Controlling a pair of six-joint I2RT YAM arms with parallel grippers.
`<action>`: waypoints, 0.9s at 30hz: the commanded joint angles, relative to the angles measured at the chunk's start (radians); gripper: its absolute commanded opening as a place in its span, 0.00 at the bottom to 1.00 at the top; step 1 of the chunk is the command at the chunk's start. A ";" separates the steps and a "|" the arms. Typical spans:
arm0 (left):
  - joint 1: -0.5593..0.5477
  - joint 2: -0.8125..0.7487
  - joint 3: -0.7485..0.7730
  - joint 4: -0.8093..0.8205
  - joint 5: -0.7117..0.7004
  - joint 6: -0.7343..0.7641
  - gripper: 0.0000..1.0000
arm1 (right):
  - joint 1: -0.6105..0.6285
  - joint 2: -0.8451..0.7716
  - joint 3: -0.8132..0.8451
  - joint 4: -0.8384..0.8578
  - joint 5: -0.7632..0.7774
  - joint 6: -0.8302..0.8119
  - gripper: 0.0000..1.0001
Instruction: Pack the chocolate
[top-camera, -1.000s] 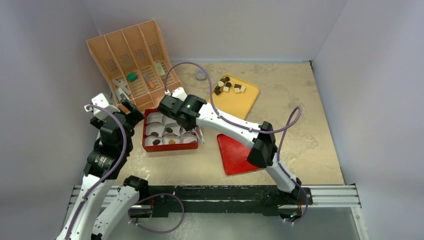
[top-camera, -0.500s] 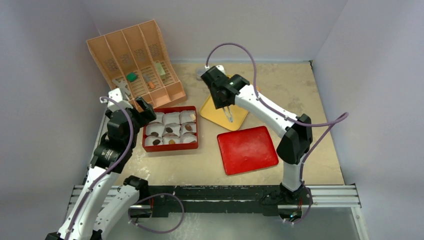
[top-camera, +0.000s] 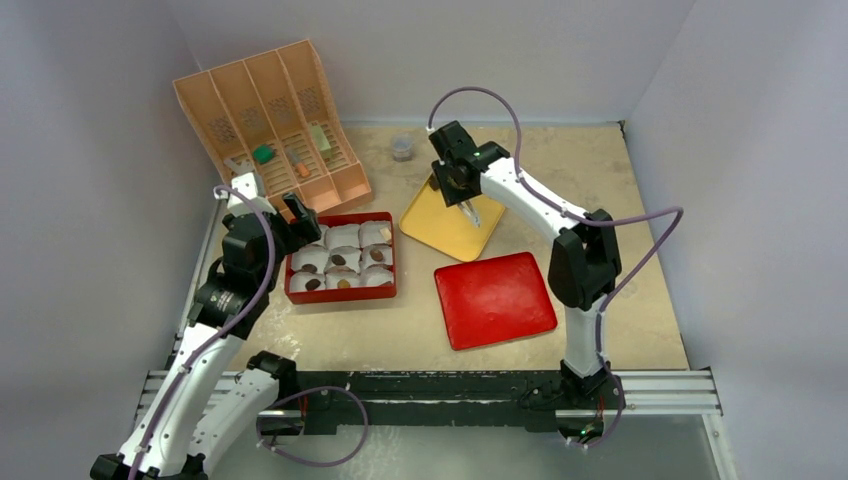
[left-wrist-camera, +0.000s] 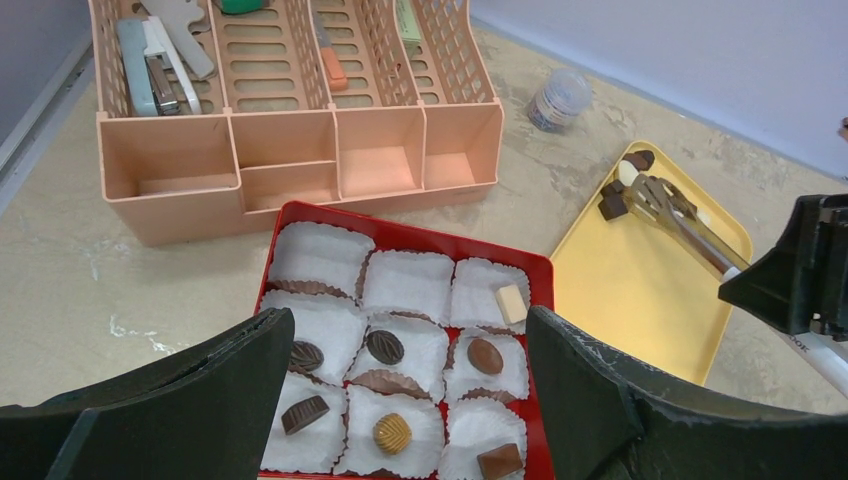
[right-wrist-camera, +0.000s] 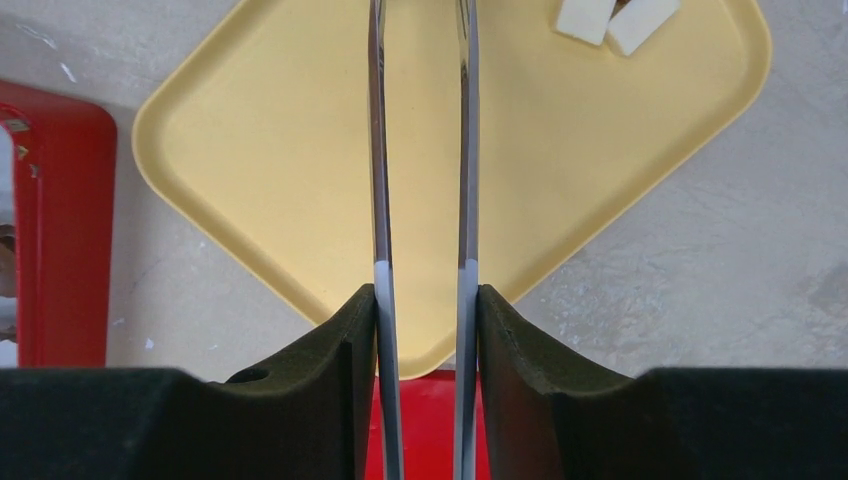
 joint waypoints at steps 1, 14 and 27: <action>-0.004 0.002 0.011 0.058 0.012 0.021 0.86 | -0.011 -0.010 0.000 0.052 -0.036 -0.064 0.40; -0.004 0.006 0.010 0.057 0.009 0.024 0.86 | -0.015 0.058 0.026 0.049 -0.050 -0.088 0.42; -0.004 -0.001 0.011 0.051 -0.004 0.024 0.86 | -0.016 0.082 0.039 0.027 -0.003 -0.080 0.35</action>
